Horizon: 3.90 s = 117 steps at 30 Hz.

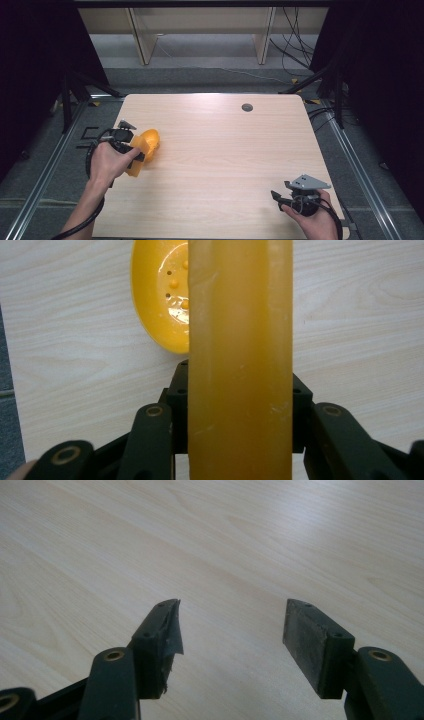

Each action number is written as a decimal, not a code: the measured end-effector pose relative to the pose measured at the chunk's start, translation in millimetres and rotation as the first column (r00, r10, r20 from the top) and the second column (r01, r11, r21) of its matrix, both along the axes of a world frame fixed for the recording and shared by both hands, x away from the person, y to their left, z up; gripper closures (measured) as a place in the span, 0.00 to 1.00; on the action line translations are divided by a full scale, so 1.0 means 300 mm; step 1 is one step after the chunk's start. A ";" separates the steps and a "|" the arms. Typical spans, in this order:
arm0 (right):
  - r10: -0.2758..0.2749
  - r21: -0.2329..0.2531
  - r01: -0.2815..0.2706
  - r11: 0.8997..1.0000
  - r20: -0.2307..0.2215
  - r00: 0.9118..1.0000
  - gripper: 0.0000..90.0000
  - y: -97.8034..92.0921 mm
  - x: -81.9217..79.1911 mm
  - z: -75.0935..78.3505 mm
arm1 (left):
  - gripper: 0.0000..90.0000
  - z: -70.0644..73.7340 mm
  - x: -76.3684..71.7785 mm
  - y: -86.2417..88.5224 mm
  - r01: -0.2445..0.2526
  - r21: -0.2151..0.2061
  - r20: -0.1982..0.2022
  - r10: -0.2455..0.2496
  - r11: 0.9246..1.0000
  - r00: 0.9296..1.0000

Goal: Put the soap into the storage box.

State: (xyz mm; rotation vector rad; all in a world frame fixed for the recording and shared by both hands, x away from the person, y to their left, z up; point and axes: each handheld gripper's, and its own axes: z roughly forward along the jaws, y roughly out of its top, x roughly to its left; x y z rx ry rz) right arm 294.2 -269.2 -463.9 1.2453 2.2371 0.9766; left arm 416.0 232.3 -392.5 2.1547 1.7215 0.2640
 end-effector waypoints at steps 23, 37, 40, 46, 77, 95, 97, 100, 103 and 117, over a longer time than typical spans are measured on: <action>0.003 0.009 -0.003 1.000 0.001 1.000 0.45 0.000 0.001 -0.002 | 0.67 0.011 0.057 -0.004 -0.030 0.011 -0.001 0.030 0.999 1.000; 0.005 0.009 -0.005 1.000 0.000 1.000 0.45 0.000 0.000 -0.002 | 0.67 0.016 0.104 -0.019 -0.037 0.013 -0.009 0.037 0.999 0.999; 0.006 0.009 -0.006 1.000 0.001 1.000 0.45 -0.001 0.000 -0.002 | 0.67 0.012 0.113 -0.020 -0.038 0.019 -0.005 0.038 0.999 0.999; 0.005 0.011 -0.005 1.000 -0.011 1.000 0.45 -0.001 -0.001 -0.001 | 0.67 0.005 0.125 -0.019 -0.039 0.018 -0.019 0.039 0.999 0.999; 0.010 0.023 -0.009 1.000 -0.009 1.000 0.44 0.000 0.002 -0.004 | 0.67 0.008 0.181 -0.005 -0.049 0.028 -0.028 0.050 0.998 0.998; 0.016 0.013 -0.017 1.000 0.005 1.000 0.44 -0.003 0.004 -0.007 | 0.67 -0.017 0.233 -0.001 -0.060 0.035 -0.024 0.061 0.998 0.998; -0.003 0.012 0.003 1.000 -0.006 1.000 0.44 0.000 -0.001 -0.001 | 0.67 -0.022 0.239 -0.002 -0.060 0.038 -0.017 0.061 0.997 0.998; 0.004 0.014 -0.004 1.000 -0.001 1.000 0.44 0.000 0.001 -0.003 | 0.67 -0.031 0.251 -0.004 -0.062 0.040 -0.019 0.063 0.997 0.998; 0.018 0.008 -0.018 1.000 0.007 1.000 0.44 -0.003 0.004 -0.007 | 0.67 -0.045 0.262 -0.005 -0.062 0.046 -0.019 0.063 0.997 0.998; -0.001 0.023 0.001 1.000 -0.015 1.000 0.44 0.005 -0.003 -0.005 | 0.67 -0.075 0.290 -0.023 -0.069 0.047 -0.008 0.070 0.996 0.998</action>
